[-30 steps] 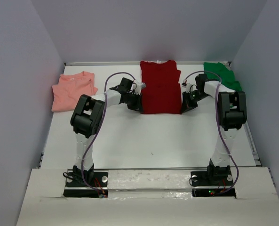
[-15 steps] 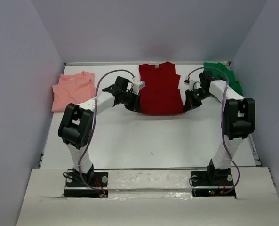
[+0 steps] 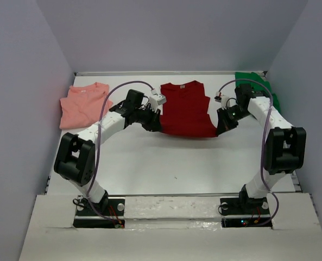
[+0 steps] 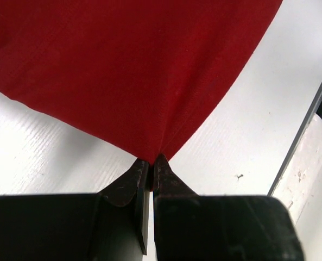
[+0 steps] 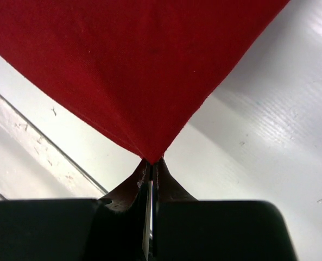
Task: Fold and stack the t-shirts
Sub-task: Fold the tshirt
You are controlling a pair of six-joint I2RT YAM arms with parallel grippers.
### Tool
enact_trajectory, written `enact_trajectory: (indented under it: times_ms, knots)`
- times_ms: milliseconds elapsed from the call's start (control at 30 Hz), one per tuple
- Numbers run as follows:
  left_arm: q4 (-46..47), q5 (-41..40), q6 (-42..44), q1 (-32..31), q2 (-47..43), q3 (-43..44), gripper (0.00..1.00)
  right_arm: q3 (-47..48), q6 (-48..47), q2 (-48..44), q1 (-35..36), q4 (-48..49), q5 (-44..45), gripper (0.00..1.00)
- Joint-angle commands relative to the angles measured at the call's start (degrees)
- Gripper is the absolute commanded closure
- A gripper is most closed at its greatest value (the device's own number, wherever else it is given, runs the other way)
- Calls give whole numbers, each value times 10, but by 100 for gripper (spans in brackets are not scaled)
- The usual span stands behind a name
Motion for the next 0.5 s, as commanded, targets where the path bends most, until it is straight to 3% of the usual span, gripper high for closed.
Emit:
enact_trajectory:
  times_ms: [0,267,467]
  knots:
    - [-17,11,32,5,-57,-6,100,33,-52,-31,-4,-68,3,100]
    - [-34,-10,47,7,-70,22,100,98,-48,-23,-4,-82,-2,100]
    - [-78,-2,65,13,-13,97,100,166,-43,13,-4,-82,-2,100]
